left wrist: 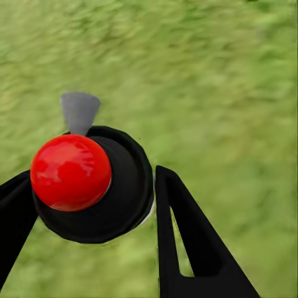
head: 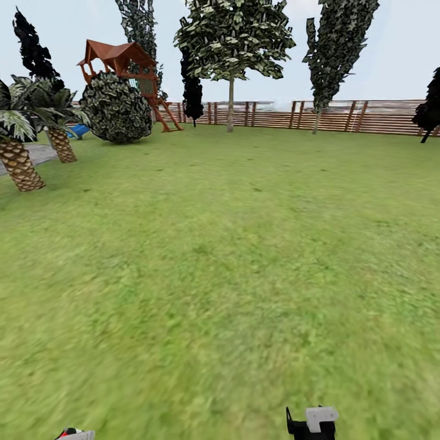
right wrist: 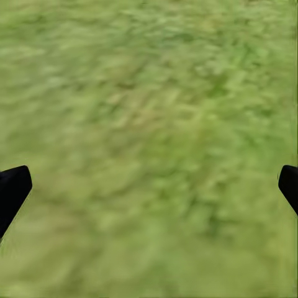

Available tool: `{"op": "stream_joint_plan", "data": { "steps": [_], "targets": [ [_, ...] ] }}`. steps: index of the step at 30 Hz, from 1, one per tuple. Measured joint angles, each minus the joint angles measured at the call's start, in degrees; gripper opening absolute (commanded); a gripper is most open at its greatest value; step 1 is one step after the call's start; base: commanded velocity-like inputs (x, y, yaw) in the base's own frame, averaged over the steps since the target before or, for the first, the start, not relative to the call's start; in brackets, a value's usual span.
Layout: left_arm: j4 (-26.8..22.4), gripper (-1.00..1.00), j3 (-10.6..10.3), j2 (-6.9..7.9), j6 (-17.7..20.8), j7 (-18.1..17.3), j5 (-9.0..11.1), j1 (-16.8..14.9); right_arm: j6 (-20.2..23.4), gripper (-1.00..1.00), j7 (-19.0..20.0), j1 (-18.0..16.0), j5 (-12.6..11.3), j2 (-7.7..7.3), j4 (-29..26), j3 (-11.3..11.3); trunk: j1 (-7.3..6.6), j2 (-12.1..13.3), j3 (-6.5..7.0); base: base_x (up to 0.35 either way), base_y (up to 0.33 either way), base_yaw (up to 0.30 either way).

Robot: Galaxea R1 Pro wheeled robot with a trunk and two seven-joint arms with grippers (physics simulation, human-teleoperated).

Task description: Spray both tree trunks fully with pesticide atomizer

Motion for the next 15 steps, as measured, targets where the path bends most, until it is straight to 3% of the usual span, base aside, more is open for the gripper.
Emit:
{"op": "stream_joint_plan", "data": {
  "steps": [15],
  "targets": [
    [0.0,-1.00,0.0,-0.11,0.0,-0.1,0.0,0.0,0.0,1.00,0.0,0.0,0.0,0.00,0.0,0.0,0.00,0.0,0.00,0.340,0.000,0.000]
  ]
}}
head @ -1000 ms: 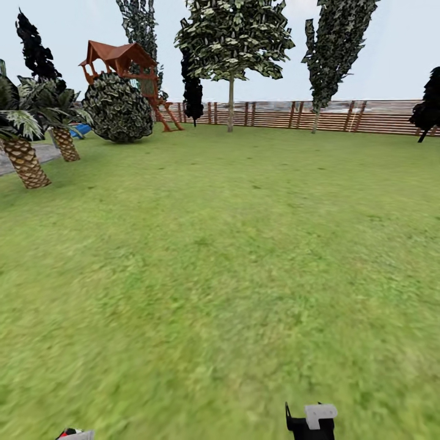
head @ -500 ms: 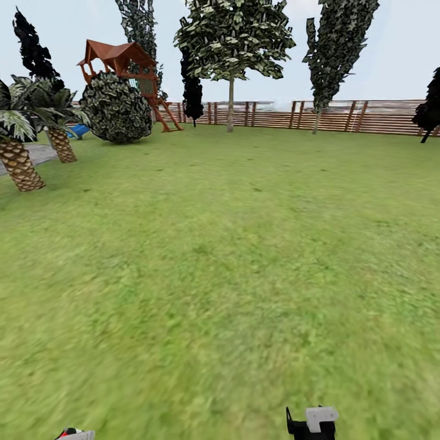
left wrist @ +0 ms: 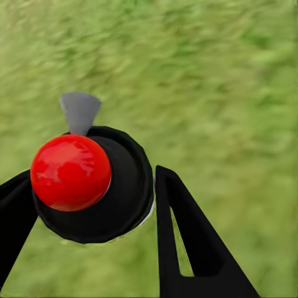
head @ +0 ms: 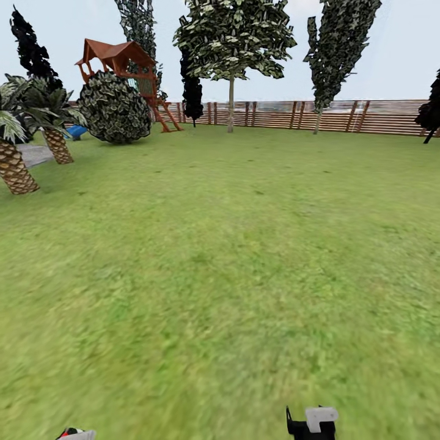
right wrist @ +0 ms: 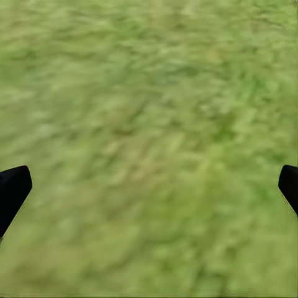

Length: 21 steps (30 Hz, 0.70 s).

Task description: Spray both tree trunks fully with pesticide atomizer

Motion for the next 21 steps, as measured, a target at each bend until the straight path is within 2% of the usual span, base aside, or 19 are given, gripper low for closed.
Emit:
{"op": "stream_joint_plan", "data": {
  "steps": [21],
  "targets": [
    [0.0,-1.00,0.0,-0.01,0.2,0.2,0.0,0.0,-0.2,1.00,0.1,0.0,-0.2,0.14,-0.2,-0.1,0.00,0.0,0.00,0.340,0.000,0.000]
  ]
}}
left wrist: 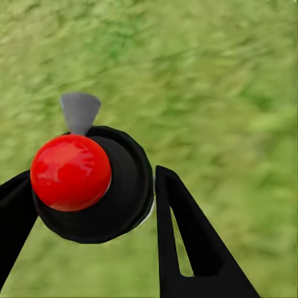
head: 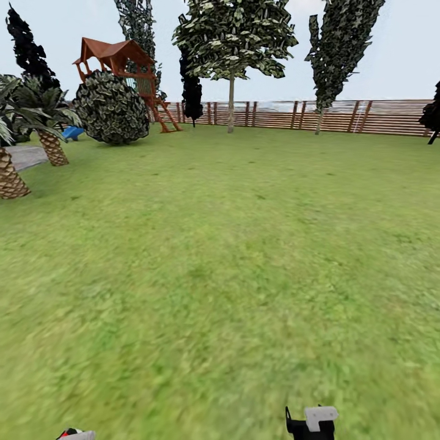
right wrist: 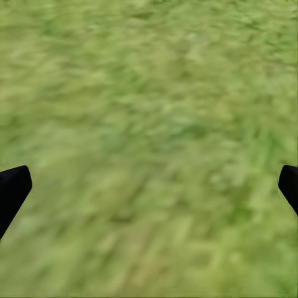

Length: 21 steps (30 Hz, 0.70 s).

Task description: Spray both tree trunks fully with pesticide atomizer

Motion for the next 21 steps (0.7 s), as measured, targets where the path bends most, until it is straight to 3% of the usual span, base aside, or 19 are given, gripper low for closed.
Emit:
{"op": "stream_joint_plan", "data": {
  "steps": [8,17,21],
  "targets": [
    [0.0,-1.00,0.0,0.03,0.0,0.0,0.0,0.0,0.0,1.00,0.1,0.0,0.2,-0.14,0.0,0.1,0.00,0.0,0.00,0.340,0.000,-0.010],
    [0.0,-1.00,0.0,0.03,0.0,0.0,0.0,0.0,0.1,1.00,-0.1,0.0,0.0,-0.14,0.0,0.0,0.00,0.0,0.00,0.340,0.000,-0.264],
    [0.0,-1.00,0.0,0.03,0.0,0.0,0.0,0.0,0.0,1.00,0.0,0.0,0.0,-0.14,0.0,0.0,0.00,0.0,0.00,0.340,0.000,-0.057]
  ]
}}
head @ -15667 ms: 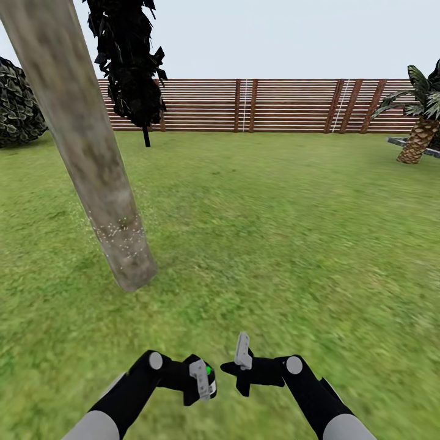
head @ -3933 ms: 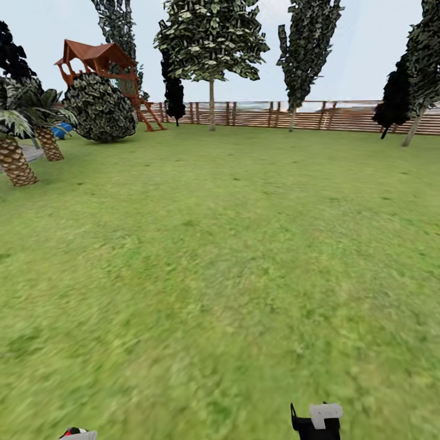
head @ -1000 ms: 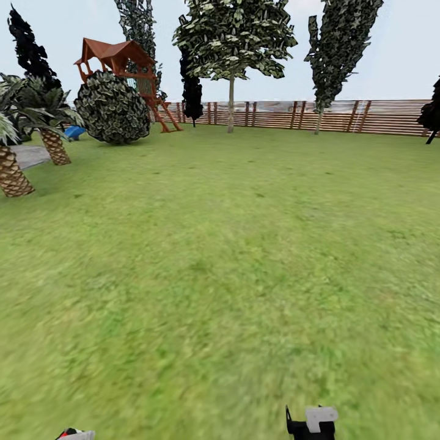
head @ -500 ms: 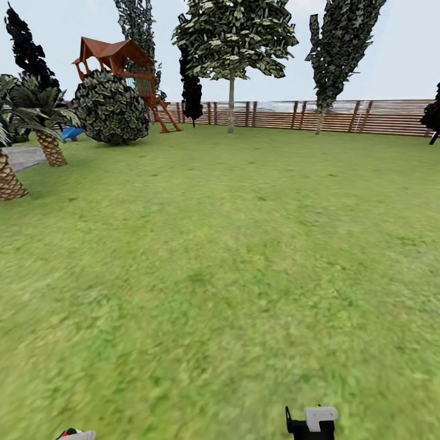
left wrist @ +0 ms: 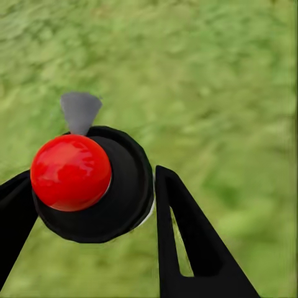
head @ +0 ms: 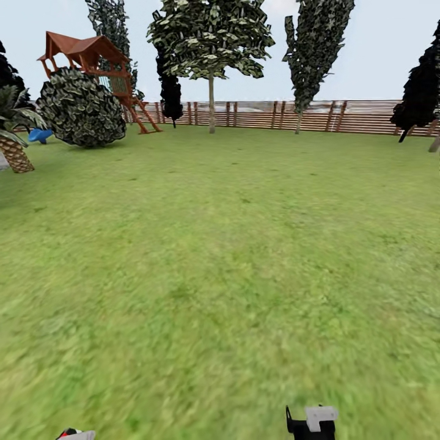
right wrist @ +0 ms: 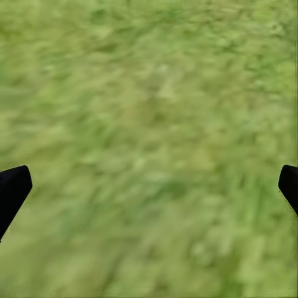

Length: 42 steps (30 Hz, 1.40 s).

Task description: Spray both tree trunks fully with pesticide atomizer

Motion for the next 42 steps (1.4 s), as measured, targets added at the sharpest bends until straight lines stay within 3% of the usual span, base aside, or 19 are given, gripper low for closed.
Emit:
{"op": "stream_joint_plan", "data": {
  "steps": [42],
  "targets": [
    [0.0,-1.00,0.0,-0.02,-0.1,0.0,0.0,0.0,0.0,1.00,0.0,0.0,0.2,0.00,0.1,0.0,0.00,0.0,0.00,0.340,0.000,0.000]
  ]
}}
